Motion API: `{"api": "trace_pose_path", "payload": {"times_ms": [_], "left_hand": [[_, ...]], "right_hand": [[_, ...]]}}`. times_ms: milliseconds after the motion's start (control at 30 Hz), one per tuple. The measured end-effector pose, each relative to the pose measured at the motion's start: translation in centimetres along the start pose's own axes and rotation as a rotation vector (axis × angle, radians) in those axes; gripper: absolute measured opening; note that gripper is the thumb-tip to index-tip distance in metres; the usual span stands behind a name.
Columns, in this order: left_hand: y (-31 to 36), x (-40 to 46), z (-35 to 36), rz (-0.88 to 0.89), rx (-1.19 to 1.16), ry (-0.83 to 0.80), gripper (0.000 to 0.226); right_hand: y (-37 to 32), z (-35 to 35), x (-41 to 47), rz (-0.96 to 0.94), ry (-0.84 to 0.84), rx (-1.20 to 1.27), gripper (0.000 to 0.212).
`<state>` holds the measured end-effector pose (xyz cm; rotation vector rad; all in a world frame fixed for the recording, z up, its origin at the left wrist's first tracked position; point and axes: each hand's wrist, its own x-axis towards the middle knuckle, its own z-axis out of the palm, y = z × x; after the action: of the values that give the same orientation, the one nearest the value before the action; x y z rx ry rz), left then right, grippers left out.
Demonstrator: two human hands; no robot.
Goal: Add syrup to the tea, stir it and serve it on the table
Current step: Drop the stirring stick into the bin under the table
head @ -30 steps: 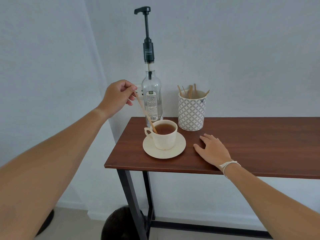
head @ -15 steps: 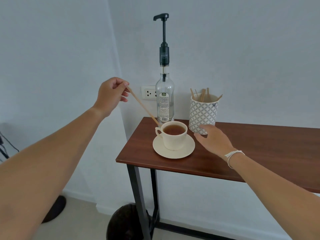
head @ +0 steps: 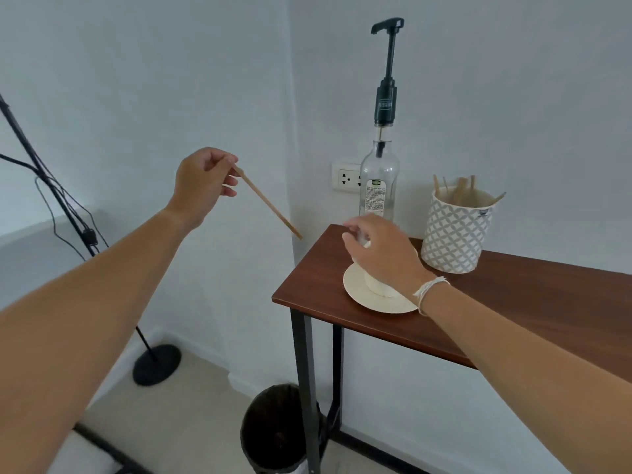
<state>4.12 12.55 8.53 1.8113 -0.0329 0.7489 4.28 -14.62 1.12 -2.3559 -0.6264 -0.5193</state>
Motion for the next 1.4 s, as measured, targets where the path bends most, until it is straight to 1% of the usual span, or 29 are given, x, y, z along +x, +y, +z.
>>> {"api": "trace_pose_path", "payload": {"times_ms": [133,233,367,567,733,900,1033,1300,1400], "left_hand": [[-1.6,-1.1,-3.1,-0.045,0.033,0.055,0.016],[-3.4,-1.5,-4.8,-0.08,0.06,0.071,0.016],[-6.6,-1.6,-6.7,-0.122,0.076,0.063,0.017],[-13.2,-0.4,-8.2,-0.201,0.059,0.015,0.017],[-19.2,0.6,-7.9,-0.285,0.032,-0.051,0.016],[-24.3,0.4,-6.6,-0.337,0.019,-0.135,0.016],[-27.5,-0.1,-5.6,-0.386,0.002,-0.163,0.012],[-33.3,-2.7,-3.1,-0.491,0.084,-0.284,0.008],[-34.7,-3.7,-2.5,-0.519,0.12,-0.306,0.011]], "right_hand": [[-2.1,3.9,-0.6,-0.084,-0.112,0.014,0.034],[-2.8,7.0,-1.1,-0.066,-0.208,0.027,0.038],[-3.1,11.0,-1.5,-0.017,-0.342,-0.018,0.048],[-3.3,14.4,-0.1,-0.003,-0.401,-0.182,0.061],[-3.4,15.7,0.7,0.025,-0.399,-0.288,0.061],[-3.4,16.2,0.6,0.063,-0.383,-0.327,0.06],[-3.6,16.2,0.7,0.07,-0.362,-0.336,0.057],[-3.4,16.4,0.7,0.098,-0.342,-0.347,0.056],[-3.4,16.4,0.7,0.096,-0.335,-0.351,0.055]]}}
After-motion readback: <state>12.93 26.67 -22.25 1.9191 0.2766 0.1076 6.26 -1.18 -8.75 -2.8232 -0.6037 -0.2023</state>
